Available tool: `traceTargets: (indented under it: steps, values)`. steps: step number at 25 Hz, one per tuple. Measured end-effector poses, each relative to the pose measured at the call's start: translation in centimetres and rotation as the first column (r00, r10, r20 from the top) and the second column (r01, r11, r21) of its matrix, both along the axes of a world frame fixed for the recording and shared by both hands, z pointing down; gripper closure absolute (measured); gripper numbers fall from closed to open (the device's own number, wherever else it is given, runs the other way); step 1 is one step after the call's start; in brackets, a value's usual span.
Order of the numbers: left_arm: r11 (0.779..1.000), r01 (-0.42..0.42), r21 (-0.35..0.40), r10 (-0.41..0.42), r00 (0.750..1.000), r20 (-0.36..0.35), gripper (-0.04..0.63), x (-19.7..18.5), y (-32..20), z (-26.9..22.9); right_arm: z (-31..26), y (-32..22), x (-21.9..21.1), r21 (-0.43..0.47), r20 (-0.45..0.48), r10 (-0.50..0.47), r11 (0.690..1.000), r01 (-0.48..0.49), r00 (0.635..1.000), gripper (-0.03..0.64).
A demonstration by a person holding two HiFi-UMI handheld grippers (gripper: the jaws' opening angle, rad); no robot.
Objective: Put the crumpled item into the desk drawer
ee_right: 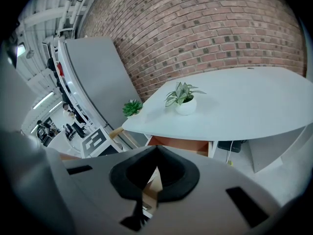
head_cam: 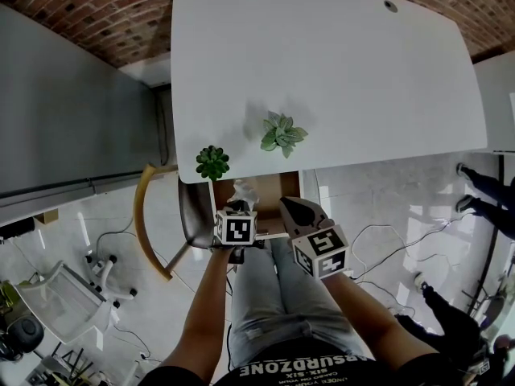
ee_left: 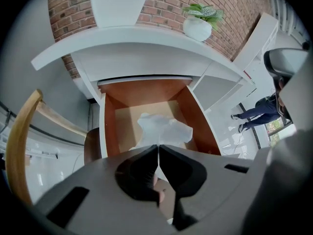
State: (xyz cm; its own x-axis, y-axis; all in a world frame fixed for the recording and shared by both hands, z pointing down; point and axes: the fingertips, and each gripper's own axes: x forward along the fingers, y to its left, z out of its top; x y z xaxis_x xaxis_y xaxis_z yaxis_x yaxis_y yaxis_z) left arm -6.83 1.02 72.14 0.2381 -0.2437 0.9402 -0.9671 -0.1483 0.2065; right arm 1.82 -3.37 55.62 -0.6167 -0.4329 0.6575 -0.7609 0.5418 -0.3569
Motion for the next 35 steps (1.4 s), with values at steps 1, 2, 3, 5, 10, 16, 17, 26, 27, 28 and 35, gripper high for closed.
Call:
traceTargets:
  steps: [1,2,3,5,10,16,17,26,27,28,35]
  values:
    - [1.000,0.000,-0.003,0.000,1.000,0.000,0.584,0.0,0.0,0.2,0.1,0.0,0.0,0.000,0.001,0.001,1.000,-0.001,1.000,0.618]
    - [1.000,0.000,-0.006,0.000,1.000,0.000,0.584,0.0,0.1,0.3,0.2,0.0,0.1,0.000,0.001,0.002,1.000,-0.002,1.000,0.618]
    - [1.000,0.001,-0.008,-0.001,1.000,0.000,0.585,0.1,0.1,0.5,0.3,0.0,0.2,-0.002,0.000,0.003,1.000,-0.003,1.000,0.618]
    - [1.000,0.003,-0.011,-0.003,1.000,-0.002,0.584,0.2,0.1,0.8,0.6,0.2,0.4,-0.007,-0.004,0.006,1.000,-0.006,1.000,0.618]
    - [1.000,-0.006,-0.020,0.006,1.000,0.005,0.585,0.3,0.0,1.7,1.3,0.3,0.9,-0.018,-0.008,0.010,1.000,-0.010,1.000,0.618]
    - [0.999,-0.024,-0.026,0.024,1.000,0.016,0.585,0.3,-0.4,2.6,2.1,0.1,1.3,-0.027,-0.016,0.016,0.999,-0.016,1.000,0.618]
    - [0.999,-0.028,-0.027,0.028,0.999,0.020,0.584,0.3,-0.5,2.7,2.2,0.0,1.4,-0.029,-0.018,0.015,0.999,-0.016,1.000,0.618]
    - [0.998,-0.051,-0.038,0.051,0.999,0.016,0.585,0.7,-1.0,3.9,3.0,-0.5,1.3,-0.036,-0.019,0.007,0.999,-0.008,1.000,0.618]
    - [0.998,-0.052,-0.039,0.053,0.999,0.014,0.585,0.7,-0.9,4.1,3.1,-0.5,1.2,-0.037,-0.018,0.006,0.999,-0.007,1.000,0.618]
    - [0.998,-0.054,-0.042,0.055,0.998,0.013,0.584,0.8,-0.9,4.2,3.1,-0.5,1.2,-0.037,-0.016,0.005,0.999,-0.006,1.000,0.618]
    - [0.996,-0.068,-0.061,0.068,0.998,-0.010,0.585,1.5,-0.6,5.1,3.7,-0.7,1.1,-0.042,-0.018,0.000,0.999,-0.001,1.000,0.618]
